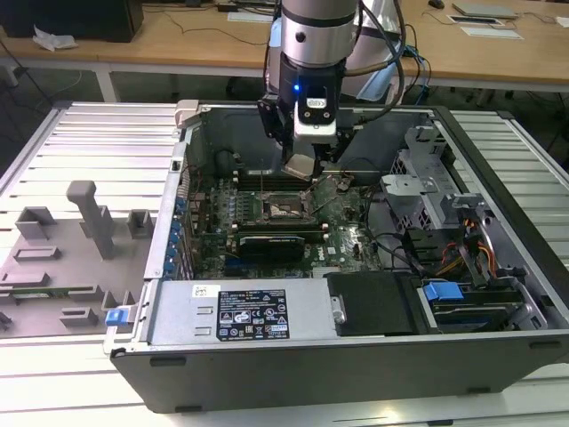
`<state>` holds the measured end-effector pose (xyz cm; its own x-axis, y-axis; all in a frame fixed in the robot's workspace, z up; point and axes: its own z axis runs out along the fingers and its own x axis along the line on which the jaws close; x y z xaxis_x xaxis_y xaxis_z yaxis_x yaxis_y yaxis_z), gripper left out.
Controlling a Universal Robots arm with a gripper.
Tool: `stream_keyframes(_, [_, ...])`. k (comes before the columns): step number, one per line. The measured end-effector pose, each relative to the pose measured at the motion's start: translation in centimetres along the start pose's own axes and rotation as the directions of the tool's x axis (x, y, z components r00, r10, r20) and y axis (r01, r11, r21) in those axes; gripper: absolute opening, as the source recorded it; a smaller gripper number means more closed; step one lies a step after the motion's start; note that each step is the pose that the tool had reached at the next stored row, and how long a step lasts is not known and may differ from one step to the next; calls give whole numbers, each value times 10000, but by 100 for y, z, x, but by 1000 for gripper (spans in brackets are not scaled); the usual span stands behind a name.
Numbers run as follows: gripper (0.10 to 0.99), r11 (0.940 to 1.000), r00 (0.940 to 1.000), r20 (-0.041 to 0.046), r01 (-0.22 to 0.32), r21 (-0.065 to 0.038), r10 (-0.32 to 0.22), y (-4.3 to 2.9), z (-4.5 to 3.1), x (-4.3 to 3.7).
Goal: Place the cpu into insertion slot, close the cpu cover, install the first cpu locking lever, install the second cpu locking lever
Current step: 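Place the cpu into insertion slot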
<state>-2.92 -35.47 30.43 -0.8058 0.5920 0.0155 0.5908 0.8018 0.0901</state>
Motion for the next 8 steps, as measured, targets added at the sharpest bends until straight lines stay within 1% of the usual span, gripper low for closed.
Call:
stream_keyframes(1, [541,9985,9985,50,-549,-10,549,-1,9,0])
stream_keyframes(3, [541,9945,9945,94,-1045,-21,1046,-2,17,0])
stream_keyframes(4, [541,9910,9910,119,-1335,-28,1335,-2,22,0])
stream_keyframes(6, [541,9853,9852,152,-1705,-39,1706,-3,28,0])
stream_keyframes(8, [541,9750,9748,197,-2221,-57,2222,-3,36,0])
